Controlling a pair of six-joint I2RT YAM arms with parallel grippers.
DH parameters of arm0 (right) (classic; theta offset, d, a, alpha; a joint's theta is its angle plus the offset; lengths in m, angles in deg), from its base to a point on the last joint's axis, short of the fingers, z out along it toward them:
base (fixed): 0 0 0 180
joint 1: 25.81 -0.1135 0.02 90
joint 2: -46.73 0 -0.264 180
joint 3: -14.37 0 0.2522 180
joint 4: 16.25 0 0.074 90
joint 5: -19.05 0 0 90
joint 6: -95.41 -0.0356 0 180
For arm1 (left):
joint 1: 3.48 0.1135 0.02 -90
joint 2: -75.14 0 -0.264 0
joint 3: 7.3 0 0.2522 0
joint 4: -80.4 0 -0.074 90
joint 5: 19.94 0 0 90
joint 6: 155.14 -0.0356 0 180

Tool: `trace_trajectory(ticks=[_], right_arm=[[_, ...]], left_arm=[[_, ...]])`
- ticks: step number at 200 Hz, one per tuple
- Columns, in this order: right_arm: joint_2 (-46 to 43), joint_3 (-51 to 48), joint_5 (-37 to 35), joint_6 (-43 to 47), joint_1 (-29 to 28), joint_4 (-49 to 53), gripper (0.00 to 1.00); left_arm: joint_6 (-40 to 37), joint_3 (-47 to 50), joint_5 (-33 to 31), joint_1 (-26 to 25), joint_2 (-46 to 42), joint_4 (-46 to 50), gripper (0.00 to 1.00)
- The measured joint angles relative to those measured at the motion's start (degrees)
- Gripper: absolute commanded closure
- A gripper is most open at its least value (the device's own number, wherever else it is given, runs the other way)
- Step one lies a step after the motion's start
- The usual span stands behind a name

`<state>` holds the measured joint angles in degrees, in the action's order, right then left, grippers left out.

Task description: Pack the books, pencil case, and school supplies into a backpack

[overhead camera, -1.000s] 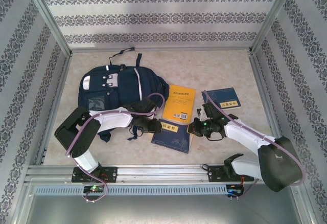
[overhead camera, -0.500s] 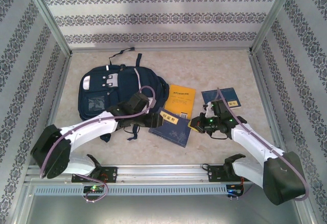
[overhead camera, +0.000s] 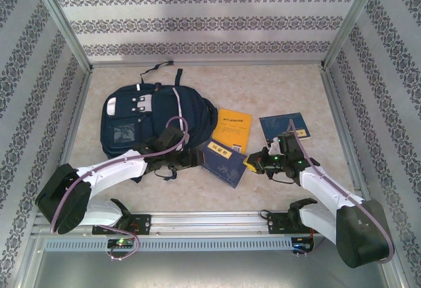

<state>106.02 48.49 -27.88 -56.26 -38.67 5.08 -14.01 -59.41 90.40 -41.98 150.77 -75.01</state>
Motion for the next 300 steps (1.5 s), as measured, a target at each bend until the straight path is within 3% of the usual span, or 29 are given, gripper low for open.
trace_trajectory(ticks=[50,85,161,185,233,243,300], right_arm=[[-0.44,-1.66,0.11,-2.29,0.02,-2.93,1.00],[-0.70,-2.27,0.31,-2.99,0.02,-3.80,1.00],[-1.64,-4.87,0.00,-4.26,-0.04,-4.76,1.00],[-3.61,-4.87,-0.59,-3.82,-0.15,-3.52,0.52],[-10.36,-4.55,-5.09,-0.50,-1.22,1.62,0.07],[-11.21,-4.37,-5.33,-0.96,-2.23,1.57,0.02],[-12.74,-2.71,-5.31,-6.27,-10.69,-8.41,0.02]], left_arm=[[8.37,1.29,1.05,0.07,2.03,-8.26,0.31],[12.24,1.38,2.19,0.37,6.01,-14.99,0.44],[16.63,1.36,2.84,0.37,8.09,-23.52,1.00],[16.61,1.36,2.69,0.35,5.31,-23.52,1.00],[14.45,1.20,-1.42,0.37,-5.99,-19.65,1.00],[14.27,0.68,-2.49,0.37,-8.13,-18.84,1.00],[14.10,-1.70,-5.70,0.37,-12.79,-18.82,1.00]])
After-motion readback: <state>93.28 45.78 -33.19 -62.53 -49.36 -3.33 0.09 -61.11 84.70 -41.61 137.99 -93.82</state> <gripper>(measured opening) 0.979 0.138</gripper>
